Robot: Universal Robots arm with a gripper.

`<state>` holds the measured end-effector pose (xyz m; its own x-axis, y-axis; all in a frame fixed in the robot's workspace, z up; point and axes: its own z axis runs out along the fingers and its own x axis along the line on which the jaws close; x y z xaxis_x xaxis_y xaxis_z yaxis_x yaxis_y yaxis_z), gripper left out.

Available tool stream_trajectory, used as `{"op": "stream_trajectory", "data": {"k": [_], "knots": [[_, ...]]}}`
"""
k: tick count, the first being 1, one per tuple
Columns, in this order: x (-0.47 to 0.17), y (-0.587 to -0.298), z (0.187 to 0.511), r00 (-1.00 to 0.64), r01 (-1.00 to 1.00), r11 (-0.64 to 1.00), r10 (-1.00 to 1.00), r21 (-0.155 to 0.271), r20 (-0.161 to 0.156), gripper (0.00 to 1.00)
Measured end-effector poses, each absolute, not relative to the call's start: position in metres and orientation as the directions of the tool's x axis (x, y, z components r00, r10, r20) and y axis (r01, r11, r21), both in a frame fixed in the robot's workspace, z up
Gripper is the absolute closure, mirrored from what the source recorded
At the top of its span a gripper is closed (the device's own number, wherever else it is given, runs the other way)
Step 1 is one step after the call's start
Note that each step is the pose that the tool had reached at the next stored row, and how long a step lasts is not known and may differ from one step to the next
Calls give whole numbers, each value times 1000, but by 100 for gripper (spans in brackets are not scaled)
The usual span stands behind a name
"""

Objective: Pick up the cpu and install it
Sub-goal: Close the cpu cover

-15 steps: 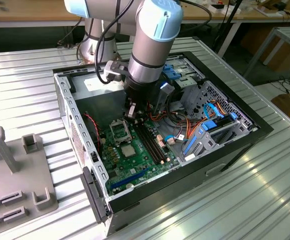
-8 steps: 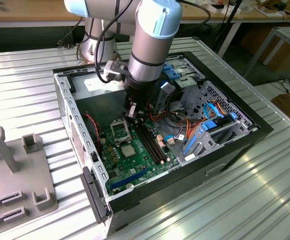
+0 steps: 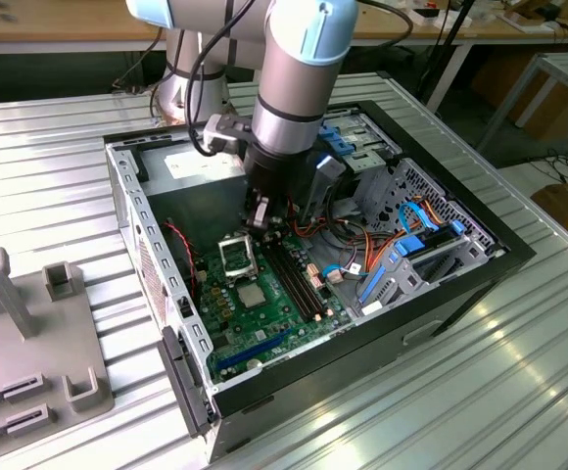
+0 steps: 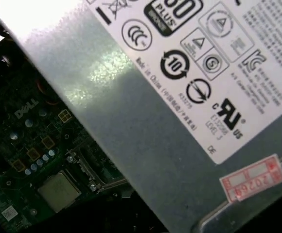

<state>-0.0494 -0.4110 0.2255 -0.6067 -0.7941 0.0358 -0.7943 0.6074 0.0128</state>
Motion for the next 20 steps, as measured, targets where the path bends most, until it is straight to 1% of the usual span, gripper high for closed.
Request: {"op": "stream_trajectory", "data": {"k": [2, 5, 9, 20], "knots": [[-49, -411, 228, -606, -794, 607, -794, 3, 50, 89], [-49, -410, 231, -606, -795, 606, -792, -16, 79, 89], [-49, -410, 233, -605, -795, 606, -791, -26, 94, 89], [-49, -410, 239, -605, -796, 605, -791, -23, 90, 89]]}}
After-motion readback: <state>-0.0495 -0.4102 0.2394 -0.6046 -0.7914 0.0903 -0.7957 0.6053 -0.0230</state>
